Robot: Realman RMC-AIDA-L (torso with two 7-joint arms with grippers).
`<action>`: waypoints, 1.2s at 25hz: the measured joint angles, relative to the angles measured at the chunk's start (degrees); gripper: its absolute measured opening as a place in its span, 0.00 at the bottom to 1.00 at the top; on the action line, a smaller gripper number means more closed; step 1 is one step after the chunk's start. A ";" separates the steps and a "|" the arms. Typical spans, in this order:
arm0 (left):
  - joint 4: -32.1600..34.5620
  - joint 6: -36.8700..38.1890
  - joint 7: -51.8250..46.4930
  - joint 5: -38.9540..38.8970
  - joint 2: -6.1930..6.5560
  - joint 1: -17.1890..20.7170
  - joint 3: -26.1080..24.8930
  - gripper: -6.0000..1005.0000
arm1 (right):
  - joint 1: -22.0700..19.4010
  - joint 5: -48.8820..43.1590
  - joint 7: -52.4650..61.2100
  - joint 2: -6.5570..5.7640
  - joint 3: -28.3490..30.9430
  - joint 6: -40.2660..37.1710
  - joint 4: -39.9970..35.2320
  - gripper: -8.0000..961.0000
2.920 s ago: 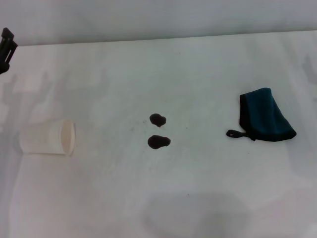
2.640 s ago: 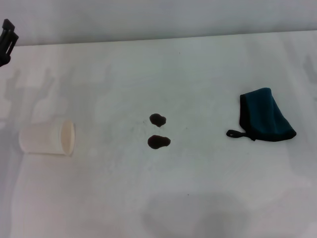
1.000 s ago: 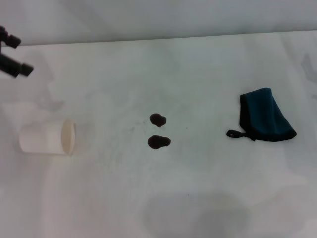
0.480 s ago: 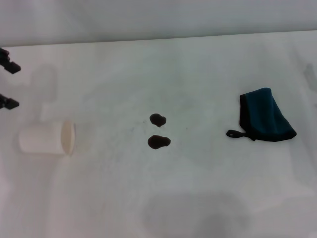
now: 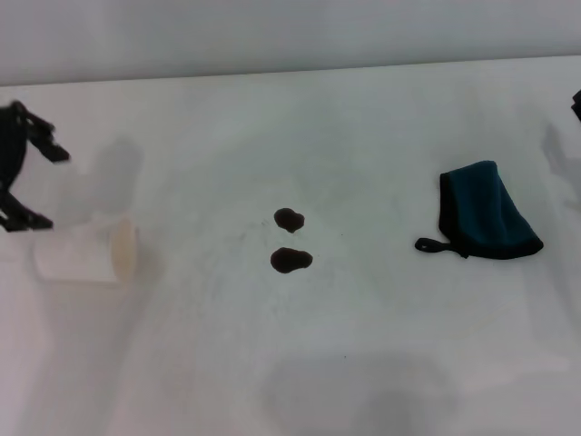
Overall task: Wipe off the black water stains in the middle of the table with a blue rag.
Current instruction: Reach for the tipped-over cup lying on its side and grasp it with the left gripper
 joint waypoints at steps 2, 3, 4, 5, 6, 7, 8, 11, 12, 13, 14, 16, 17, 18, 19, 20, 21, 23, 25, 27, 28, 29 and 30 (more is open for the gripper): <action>0.01 -1.81 -0.32 2.07 -1.92 -0.23 -0.01 0.88 | 0.00 0.03 -0.02 0.00 0.00 0.29 0.80 0.88; 0.07 -2.62 -0.57 3.21 -2.69 -0.28 -0.02 0.88 | -0.06 0.04 -0.03 0.00 0.00 0.40 1.19 0.88; 0.94 -3.92 -1.64 5.20 -3.63 -0.29 -0.03 0.88 | -0.12 0.04 -0.01 0.00 0.00 0.46 1.50 0.88; 1.38 -4.35 -2.20 5.76 -3.76 -0.22 -0.03 0.88 | -0.20 0.06 0.02 0.00 0.00 0.52 1.80 0.88; 1.86 -4.92 -2.73 6.06 -3.76 -0.15 -0.04 0.88 | -0.25 0.11 0.02 0.00 0.00 0.71 2.13 0.88; 2.55 -5.80 -3.64 6.45 -3.79 0.07 -0.07 0.88 | -0.29 0.14 0.02 0.00 0.03 0.87 2.33 0.88; 2.81 -6.81 -4.20 6.54 -3.78 0.33 -0.09 0.88 | -0.31 0.15 0.03 0.00 0.18 0.93 2.43 0.88; 2.94 -8.17 -4.64 6.45 -3.81 0.99 -0.14 0.88 | -0.39 0.01 0.01 0.00 0.95 1.00 2.54 0.88; 3.05 -8.18 -4.64 6.34 -3.82 1.13 -0.15 0.88 | -0.40 -0.02 0.01 0.00 1.08 1.01 2.56 0.88; 3.21 -8.26 -4.67 6.25 -3.83 1.29 -0.15 0.88 | -0.40 -0.02 0.02 0.00 1.13 1.02 2.56 0.88; 3.37 -8.38 -4.72 6.19 -3.84 1.42 -0.16 0.88 | -0.37 -0.02 0.02 0.00 1.13 1.02 2.57 0.88; 3.92 -9.21 -4.98 5.92 -3.92 1.78 -0.17 0.88 | -0.20 -0.02 0.02 0.00 1.14 1.03 2.58 0.88; 4.37 -9.83 -5.22 5.72 -3.98 1.99 -0.17 0.88 | -0.13 -0.02 0.02 0.00 1.15 1.03 2.58 0.88; 4.96 -10.50 -5.50 5.49 -4.02 2.22 -0.17 0.88 | -0.06 -0.02 0.01 0.00 1.15 1.03 2.59 0.88; 5.47 -10.93 -5.71 5.37 -4.05 2.38 -0.17 0.88 | -0.01 -0.03 0.02 0.00 1.14 1.03 2.60 0.88; 6.71 -12.10 -6.49 5.32 -4.05 2.84 -0.18 0.88 | 0.00 -0.05 0.01 0.00 1.15 1.03 2.60 0.88; 6.71 -12.10 -6.49 5.32 -4.05 2.84 -0.18 0.88 | 0.00 -0.06 0.02 0.00 1.15 1.05 2.61 0.88; 8.10 -14.11 -7.44 4.88 -4.06 3.69 -0.22 0.88 | 0.00 -0.09 0.04 0.00 1.15 1.28 2.75 0.88; 9.28 -15.57 -7.80 3.84 -4.07 4.51 -0.26 0.88 | -0.02 -0.10 0.07 0.00 1.15 1.43 3.06 0.88; 10.25 -16.33 -7.85 2.65 -4.05 5.13 -0.27 0.88 | -0.02 -0.11 0.08 0.00 1.15 1.56 3.38 0.88; 10.53 -16.65 -7.98 2.38 -4.05 5.30 -0.27 0.88 | -0.02 -0.11 0.09 0.00 1.14 1.58 3.50 0.88; 10.92 -17.29 -8.19 1.98 -4.05 5.53 -0.27 0.88 | -0.01 -0.11 0.09 0.00 1.15 1.58 3.57 0.88; 11.18 -18.04 -8.41 1.74 -4.05 5.73 -0.27 0.88 | -0.01 -0.11 0.09 0.00 1.15 1.58 3.75 0.88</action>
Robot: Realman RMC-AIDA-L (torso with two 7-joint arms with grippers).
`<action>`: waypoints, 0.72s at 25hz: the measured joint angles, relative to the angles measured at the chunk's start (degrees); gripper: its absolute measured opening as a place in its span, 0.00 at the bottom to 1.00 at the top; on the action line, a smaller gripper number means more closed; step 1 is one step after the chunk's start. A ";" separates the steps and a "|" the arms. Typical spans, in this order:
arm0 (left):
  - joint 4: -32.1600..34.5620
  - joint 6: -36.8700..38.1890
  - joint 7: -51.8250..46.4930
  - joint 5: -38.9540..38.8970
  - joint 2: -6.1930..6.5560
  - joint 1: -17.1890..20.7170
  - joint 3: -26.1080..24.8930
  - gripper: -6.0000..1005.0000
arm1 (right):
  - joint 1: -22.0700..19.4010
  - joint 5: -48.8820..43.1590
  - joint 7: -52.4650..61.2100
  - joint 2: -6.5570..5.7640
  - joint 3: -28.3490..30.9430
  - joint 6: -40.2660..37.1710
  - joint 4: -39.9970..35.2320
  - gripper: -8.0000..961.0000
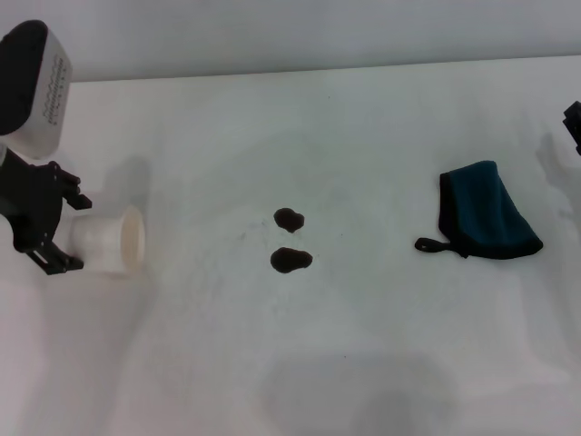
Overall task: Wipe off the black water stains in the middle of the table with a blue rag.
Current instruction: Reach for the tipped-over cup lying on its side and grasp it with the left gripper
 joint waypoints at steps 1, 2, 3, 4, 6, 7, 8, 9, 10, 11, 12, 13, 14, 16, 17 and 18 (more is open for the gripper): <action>0.29 -0.44 -0.11 -0.19 0.00 0.19 0.00 0.88 | 0.01 0.00 0.01 0.00 0.04 0.02 0.26 0.88; 0.73 -1.07 -0.20 -0.45 0.00 0.46 0.00 0.88 | 0.01 0.00 0.01 0.00 0.04 0.02 0.26 0.88; 1.11 -1.41 -0.23 -0.63 -0.01 0.69 0.01 0.88 | 0.02 0.00 0.01 0.00 0.06 0.05 0.39 0.88; 1.42 -1.79 -0.25 -0.87 -0.02 0.90 0.01 0.88 | 0.02 0.00 0.02 0.00 0.06 0.07 0.50 0.88; 1.89 -2.45 -0.25 -1.30 -0.02 1.41 0.01 0.88 | 0.03 0.00 0.03 0.00 0.08 0.24 0.94 0.88; 2.16 -2.75 -0.25 -1.54 -0.03 1.64 0.01 0.88 | 0.03 0.00 0.03 0.00 0.08 0.28 1.10 0.88; 2.50 -3.05 -0.25 -1.90 -0.04 1.88 0.01 0.88 | 0.03 0.00 0.04 0.00 0.08 0.33 1.20 0.88; 2.83 -3.35 -0.23 -2.51 -0.04 2.20 0.02 0.88 | 0.03 0.00 0.04 0.00 0.08 0.38 1.31 0.88; 3.00 -3.60 -0.18 -3.07 -0.04 2.46 0.01 0.88 | 0.03 0.01 0.04 0.00 0.08 0.45 1.47 0.88; 3.05 -3.90 -0.04 -3.73 -0.03 2.81 0.01 0.88 | 0.03 0.01 0.04 0.00 0.08 0.49 1.54 0.88; 3.08 -4.17 0.05 -4.20 -0.03 3.05 0.01 0.88 | 0.04 0.00 0.04 0.00 0.08 0.55 1.63 0.88; 3.09 -4.45 0.17 -4.55 -0.02 3.28 0.01 0.88 | 0.05 0.00 0.04 0.00 0.08 0.59 1.65 0.88; 3.11 -4.64 0.21 -4.80 -0.02 3.44 0.01 0.88 | 0.05 0.00 0.04 0.00 0.08 0.60 1.68 0.88; 3.16 -4.77 0.34 -4.97 -0.01 3.75 0.01 0.88 | 0.05 0.00 0.20 0.00 0.09 0.60 1.72 0.88; 3.19 -4.84 0.41 -4.99 -0.03 3.95 0.01 0.88 | 0.05 0.00 0.42 0.00 0.08 0.60 1.73 0.88; 3.25 -4.93 0.46 -5.00 -0.04 4.09 0.01 0.88 | 0.05 0.01 0.66 0.00 0.08 0.60 1.74 0.88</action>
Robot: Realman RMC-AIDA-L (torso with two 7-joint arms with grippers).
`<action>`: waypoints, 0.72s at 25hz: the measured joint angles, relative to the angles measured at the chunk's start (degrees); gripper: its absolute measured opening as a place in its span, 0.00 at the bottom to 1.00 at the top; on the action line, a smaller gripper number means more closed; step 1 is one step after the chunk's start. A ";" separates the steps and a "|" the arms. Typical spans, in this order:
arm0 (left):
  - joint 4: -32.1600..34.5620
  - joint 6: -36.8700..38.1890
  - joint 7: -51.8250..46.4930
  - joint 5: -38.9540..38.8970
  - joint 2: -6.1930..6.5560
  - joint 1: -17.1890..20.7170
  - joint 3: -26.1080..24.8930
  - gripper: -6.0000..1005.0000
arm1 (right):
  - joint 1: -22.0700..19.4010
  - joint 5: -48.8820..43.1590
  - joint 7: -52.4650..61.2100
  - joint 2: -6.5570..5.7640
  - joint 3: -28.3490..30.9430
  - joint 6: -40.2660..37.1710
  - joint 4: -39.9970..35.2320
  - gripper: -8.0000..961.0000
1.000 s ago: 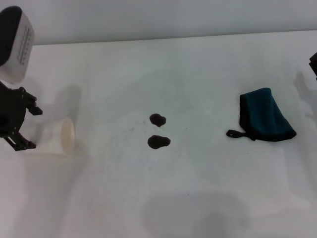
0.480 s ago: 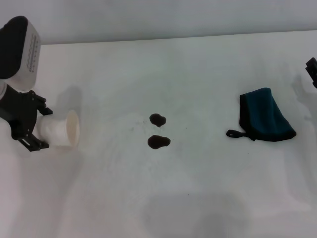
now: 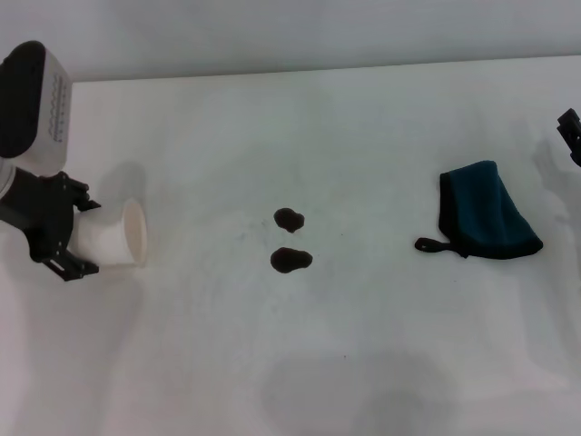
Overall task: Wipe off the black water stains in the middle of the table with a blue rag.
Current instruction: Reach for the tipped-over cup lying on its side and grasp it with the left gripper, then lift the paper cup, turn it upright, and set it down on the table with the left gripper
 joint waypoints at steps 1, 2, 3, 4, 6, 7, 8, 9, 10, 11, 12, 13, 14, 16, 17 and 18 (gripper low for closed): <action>0.21 -0.19 0.01 -0.02 -0.03 0.24 0.00 0.88 | 0.00 0.00 0.34 0.00 0.00 0.00 0.01 0.88; 0.50 -0.44 0.01 -0.14 -0.03 0.47 0.00 0.88 | -0.01 0.00 0.54 0.00 0.00 0.00 0.02 0.88; 0.73 -0.59 0.01 -0.30 -0.03 0.65 0.00 0.88 | -0.01 0.00 0.59 0.00 0.00 0.00 0.03 0.88; 1.09 -0.76 0.02 -0.75 -0.03 0.92 0.00 0.88 | -0.01 0.00 0.61 0.00 0.00 0.00 0.03 0.88; 1.28 -0.83 0.02 -1.32 0.00 1.22 0.00 0.88 | -0.01 0.00 0.61 0.00 0.00 0.00 0.02 0.88; 1.30 -0.84 0.03 -1.54 0.01 1.35 0.00 0.87 | -0.01 0.00 0.62 0.00 0.00 0.00 0.01 0.88; 1.29 -0.85 0.03 -1.66 0.00 1.42 0.00 0.87 | -0.03 0.00 0.62 0.00 0.00 0.00 -0.01 0.88; 1.30 -0.86 0.02 -1.77 -0.03 1.45 0.00 0.86 | -0.06 0.00 0.62 0.00 0.00 0.00 -0.06 0.88; 1.30 -0.86 0.02 -1.77 -0.03 1.45 0.00 0.85 | -0.11 0.00 0.62 0.00 0.00 0.00 -0.11 0.88; 1.29 -0.86 -0.04 -1.80 -0.03 1.46 0.00 0.85 | -0.16 0.00 0.62 0.00 0.00 0.02 -0.15 0.88; 1.26 -0.86 -0.12 -1.83 -0.03 1.47 0.00 0.84 | -0.20 0.00 0.62 0.00 0.00 0.03 -0.16 0.88; 1.13 -0.86 -0.41 -2.07 -0.03 1.51 0.00 0.83 | -0.19 0.00 0.62 0.00 0.00 0.06 -0.16 0.88; 0.91 -0.87 -0.93 -2.63 -0.05 1.54 0.00 0.83 | -0.22 0.00 0.62 0.00 0.00 0.08 -0.13 0.88; 0.71 -0.82 -1.40 -3.54 -0.07 1.55 0.00 0.81 | -0.33 0.00 0.62 0.00 0.00 0.09 -0.08 0.88; -0.26 -0.31 -2.56 -6.83 -0.11 1.53 0.00 0.81 | -0.40 0.00 0.62 0.00 -0.01 0.10 -0.06 0.88; -1.63 0.61 -3.06 -10.36 -0.13 1.52 0.00 0.80 | -0.43 0.00 0.62 0.00 -0.02 0.11 -0.06 0.88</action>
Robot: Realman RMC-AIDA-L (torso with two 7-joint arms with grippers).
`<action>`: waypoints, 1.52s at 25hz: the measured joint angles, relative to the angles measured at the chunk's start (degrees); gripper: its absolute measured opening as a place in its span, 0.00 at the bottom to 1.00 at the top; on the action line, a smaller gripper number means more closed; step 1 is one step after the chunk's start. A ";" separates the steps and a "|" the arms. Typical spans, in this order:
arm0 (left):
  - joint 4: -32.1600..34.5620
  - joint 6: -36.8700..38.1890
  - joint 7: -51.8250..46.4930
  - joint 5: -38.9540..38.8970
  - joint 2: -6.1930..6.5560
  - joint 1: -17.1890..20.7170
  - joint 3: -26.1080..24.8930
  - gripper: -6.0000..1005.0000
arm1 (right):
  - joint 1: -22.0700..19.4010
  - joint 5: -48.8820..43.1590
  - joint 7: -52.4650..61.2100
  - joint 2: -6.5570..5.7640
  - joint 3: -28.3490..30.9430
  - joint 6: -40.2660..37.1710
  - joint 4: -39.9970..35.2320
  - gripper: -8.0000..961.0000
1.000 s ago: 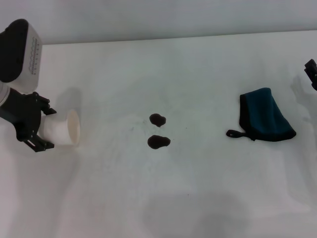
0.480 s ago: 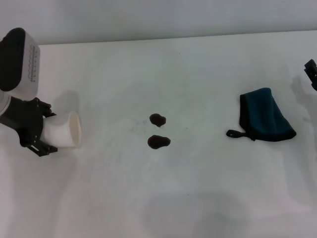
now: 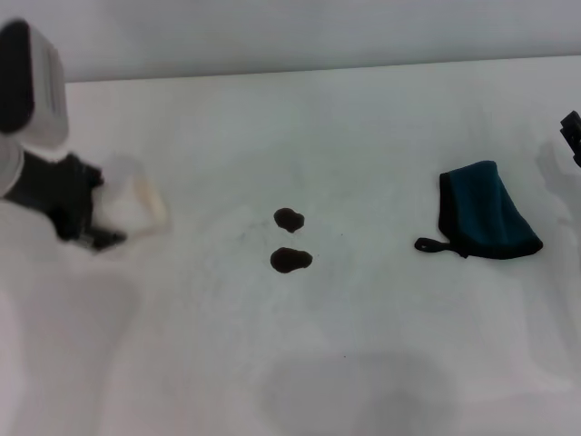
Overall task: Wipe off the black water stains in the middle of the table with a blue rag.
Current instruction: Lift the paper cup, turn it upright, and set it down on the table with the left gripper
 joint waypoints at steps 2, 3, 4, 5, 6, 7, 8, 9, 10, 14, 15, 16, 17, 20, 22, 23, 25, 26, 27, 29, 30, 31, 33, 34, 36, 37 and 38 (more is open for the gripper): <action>-2.14 1.50 -0.15 -5.70 -0.07 0.27 0.00 0.78 | -0.04 0.00 0.00 0.00 -0.12 0.01 -0.15 0.88; -3.11 2.34 -0.16 -9.01 -0.11 0.64 0.01 0.76 | -0.04 0.00 0.00 -0.02 -0.18 0.02 -0.26 0.88; -4.04 3.37 -0.16 -12.48 -0.13 1.31 0.00 0.75 | -0.04 0.00 0.00 -0.05 -0.20 0.03 -0.35 0.88; -5.02 4.81 -0.12 -17.36 -0.16 2.27 0.01 0.74 | -0.04 0.00 0.01 -0.12 -0.19 0.03 -0.49 0.88; -5.71 5.97 0.07 -21.87 -0.17 3.53 0.00 0.72 | -0.03 0.00 0.23 -0.13 -0.13 0.04 -0.63 0.88; -6.04 7.16 0.47 -26.90 -0.22 5.07 0.00 0.71 | -0.04 0.01 0.49 -0.16 -0.06 0.04 -0.82 0.88; -5.93 7.72 0.92 -31.19 -0.21 6.50 0.02 0.70 | -0.02 0.01 1.05 -0.17 -0.08 0.05 -1.14 0.88; -5.10 8.62 1.74 -38.09 -0.24 9.37 -0.01 0.69 | -0.02 0.00 1.59 -0.17 -0.19 0.05 -1.49 0.88; -4.33 9.05 2.20 -41.99 -0.26 11.10 0.02 0.68 | 0.01 -0.03 2.01 -0.17 -0.33 0.06 -1.76 0.88; 2.78 9.65 7.03 -59.21 -0.23 19.00 -0.03 0.65 | -0.19 -0.72 3.53 -0.35 -0.64 0.41 -3.03 0.88; 5.07 9.62 8.71 -62.52 -0.25 20.90 -0.03 0.65 | -0.35 -0.82 3.61 -0.38 -0.65 0.41 -3.31 0.88; 7.52 9.63 10.91 -65.95 -0.22 22.74 -0.05 0.64 | -0.55 -0.84 3.68 -0.42 -0.66 0.42 -3.71 0.88; 10.28 9.61 13.53 -69.63 -0.24 24.65 -0.08 0.63 | -0.77 -0.86 3.77 -0.43 -0.67 0.41 -4.13 0.88; 19.29 8.94 22.02 -78.30 -0.27 29.76 -0.10 0.61 | -1.25 -0.87 3.91 -0.49 -0.68 0.43 -5.32 0.88; 25.37 7.51 28.06 -84.32 -0.32 32.52 -0.16 0.61 | -1.37 -0.88 3.94 -0.54 -0.69 0.43 -5.71 0.88; 28.17 6.80 30.81 -86.85 -0.39 33.34 -0.15 0.61 | -1.37 -0.90 3.94 -0.55 -0.69 0.44 -5.86 0.88; 33.85 4.44 37.14 -91.96 -0.52 34.61 -0.16 0.61 | -1.37 -0.90 3.95 -0.59 -0.70 0.45 -6.19 0.88; 36.33 2.53 40.67 -94.41 -0.61 34.92 -0.16 0.61 | -1.37 -0.89 3.95 -0.60 -0.69 0.46 -6.36 0.88; 38.67 0.38 44.34 -96.68 -0.74 35.12 -0.16 0.61 | -1.36 -0.94 3.95 -0.60 -0.69 0.46 -6.46 0.88; 41.40 -3.25 48.98 -99.18 -0.90 35.15 -0.17 0.61 | -1.36 -1.03 3.98 -0.61 -0.69 0.48 -6.55 0.88; 42.36 -5.13 50.33 -99.74 -0.93 35.02 -0.17 0.61 | -1.36 -1.04 4.00 -0.61 -0.69 0.48 -6.63 0.88; 42.94 -6.88 50.72 -99.93 -0.93 34.80 -0.20 0.61 | -1.38 -1.05 4.01 -0.62 -0.68 0.50 -6.69 0.88; 43.29 -10.77 50.79 -100.05 -0.94 34.20 -0.24 0.61 | -1.41 -1.17 4.02 -0.62 -0.68 0.54 -6.71 0.88; 43.54 -14.57 50.83 -100.08 -0.94 33.46 -0.27 0.61 | -1.45 -1.37 4.03 -0.62 -0.68 0.59 -6.71 0.88; 43.66 -16.46 50.90 -100.10 -0.94 33.06 -0.27 0.61 | -1.69 -1.52 4.04 -0.62 -0.62 0.61 -6.71 0.88; 43.80 -18.37 51.00 -100.12 -0.94 32.68 -0.27 0.61 | -1.69 -1.52 4.04 -0.62 -0.62 0.61 -6.71 0.88; 43.86 -19.39 51.07 -100.13 -0.94 32.50 -0.26 0.61 | -1.89 -1.53 4.04 -0.62 -0.50 0.61 -6.76 0.88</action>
